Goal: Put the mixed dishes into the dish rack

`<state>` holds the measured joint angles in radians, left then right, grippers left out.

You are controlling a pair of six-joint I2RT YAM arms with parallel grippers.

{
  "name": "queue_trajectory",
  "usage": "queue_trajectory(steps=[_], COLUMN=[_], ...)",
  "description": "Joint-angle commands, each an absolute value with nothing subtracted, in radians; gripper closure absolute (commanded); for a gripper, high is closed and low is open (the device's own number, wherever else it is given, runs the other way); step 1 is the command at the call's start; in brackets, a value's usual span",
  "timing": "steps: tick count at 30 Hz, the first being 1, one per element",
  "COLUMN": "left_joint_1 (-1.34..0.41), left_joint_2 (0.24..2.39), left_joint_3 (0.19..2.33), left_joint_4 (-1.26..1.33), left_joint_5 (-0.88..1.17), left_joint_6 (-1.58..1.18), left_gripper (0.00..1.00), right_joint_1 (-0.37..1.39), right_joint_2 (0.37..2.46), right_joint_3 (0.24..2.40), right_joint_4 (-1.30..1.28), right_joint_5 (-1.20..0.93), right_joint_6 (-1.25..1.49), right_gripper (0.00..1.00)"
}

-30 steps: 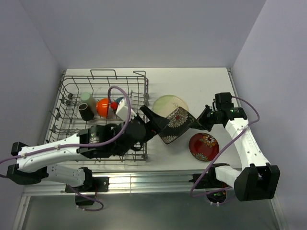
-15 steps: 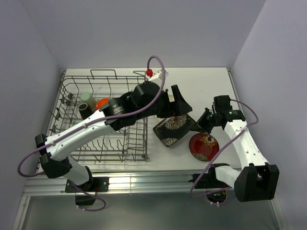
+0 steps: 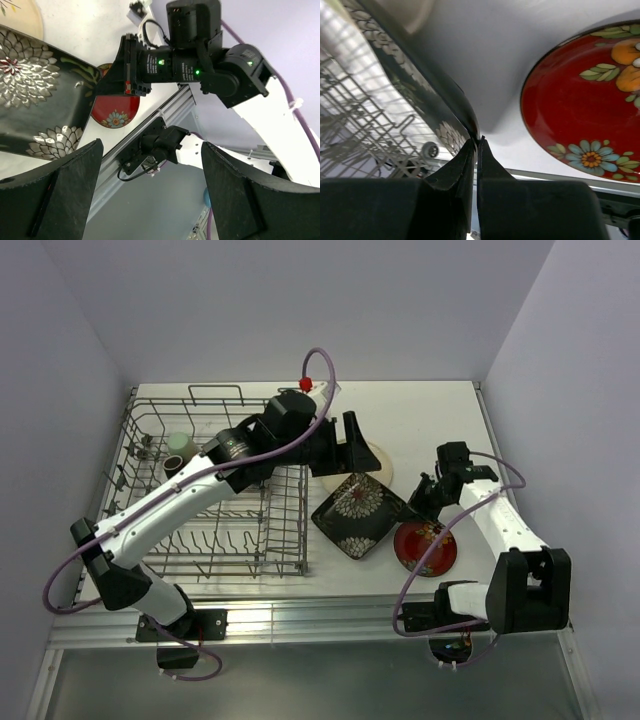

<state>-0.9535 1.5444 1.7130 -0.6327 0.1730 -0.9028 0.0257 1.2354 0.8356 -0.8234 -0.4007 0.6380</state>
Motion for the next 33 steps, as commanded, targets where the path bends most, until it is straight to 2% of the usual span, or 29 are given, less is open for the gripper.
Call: queue_trajectory(steps=[1,6,13,24,28,33], left_joint_1=[-0.916,-0.882,-0.871,-0.793,-0.781,-0.769], left_joint_2=[1.473,1.491,1.520,1.460,1.465,1.459], left_joint_3=[1.678,1.703,1.749,1.664,1.671,1.661], left_joint_4=[-0.548,-0.519,-0.546,-0.500,-0.503,-0.508], left_joint_5=[0.235,0.279,0.316,0.362,0.379,0.396], left_joint_6=[-0.894,-0.907,-0.888,-0.896,-0.888,-0.887], left_gripper=[0.14,0.16,0.16,0.17,0.18,0.18], right_joint_1=[0.028,0.046,0.067,0.080,0.080,0.081], right_joint_2=[1.247,1.342,1.593,1.727,1.726,1.717], right_joint_3=[0.812,0.843,0.962,0.980,0.942,0.893], right_joint_4=[-0.805,-0.743,-0.729,-0.690,-0.655,-0.588], right_joint_5=[-0.388,-0.416,-0.408,-0.367,-0.383,-0.425], right_joint_6=[0.568,0.555,0.523,0.505,0.517,0.564], right_gripper=[1.00,1.00,1.00,1.00,0.87,0.77])
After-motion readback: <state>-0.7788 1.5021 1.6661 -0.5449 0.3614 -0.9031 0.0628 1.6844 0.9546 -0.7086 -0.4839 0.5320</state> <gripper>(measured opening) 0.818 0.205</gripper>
